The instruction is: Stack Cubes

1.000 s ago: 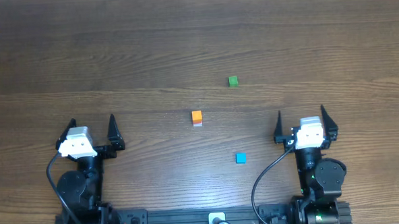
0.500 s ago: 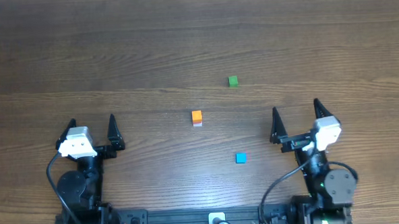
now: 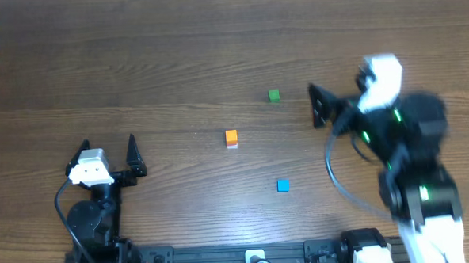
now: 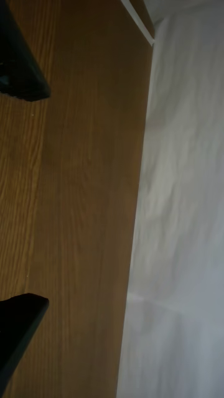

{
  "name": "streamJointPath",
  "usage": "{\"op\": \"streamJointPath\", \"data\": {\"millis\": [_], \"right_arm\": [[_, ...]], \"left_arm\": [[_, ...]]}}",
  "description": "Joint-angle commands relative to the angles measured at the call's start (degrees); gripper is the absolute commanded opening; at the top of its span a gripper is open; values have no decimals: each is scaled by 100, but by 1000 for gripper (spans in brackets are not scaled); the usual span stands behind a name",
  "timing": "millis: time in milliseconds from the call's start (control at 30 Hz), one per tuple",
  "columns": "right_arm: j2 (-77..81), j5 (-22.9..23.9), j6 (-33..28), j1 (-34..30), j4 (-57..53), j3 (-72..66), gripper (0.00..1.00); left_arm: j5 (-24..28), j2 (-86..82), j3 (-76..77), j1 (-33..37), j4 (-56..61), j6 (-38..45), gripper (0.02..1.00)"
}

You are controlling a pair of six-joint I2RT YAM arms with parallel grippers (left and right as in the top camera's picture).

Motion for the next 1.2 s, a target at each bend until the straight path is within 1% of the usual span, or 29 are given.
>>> {"op": "streamJointPath", "data": {"millis": [33,67,133,167,233,333,567,633,700,933,1200], "right_arm": [[1508,822,-72,748,-321,874,991],[1893,1088,-70,929,-413,1082,991],[2524,1447,0,1169,-603,1436,993],[2848,1565,136,1252,-723,1626,991],[3477,1550,334,1329,-957,1989,993],[4304,1513,415,1381,-1134,2352,993],[5670,1600,887,1425,-1182,2505,993],[5890,1648,953,1427,-1169,2505,993],[6102,1814,1069,1443,-1154,2505,991],[6452,2262,1069,1628,-1078,2511,991],[6465,2529,1023,1805,-870,2511,985]], "left_arm": [[76,-39,-24,31,-20,63,1000],[76,-39,-24,31,-20,61,1000],[76,-39,-24,31,-20,63,1000],[76,-39,-24,31,-20,63,1000],[76,-39,-24,31,-20,63,1000],[76,-39,-24,31,-20,61,1000],[76,-39,-24,31,-20,61,1000],[76,-39,-24,31,-20,63,996],[76,-39,-24,31,-20,61,1000],[76,-39,-24,31,-17,63,1000],[76,-39,-24,31,-20,61,1000]]}}
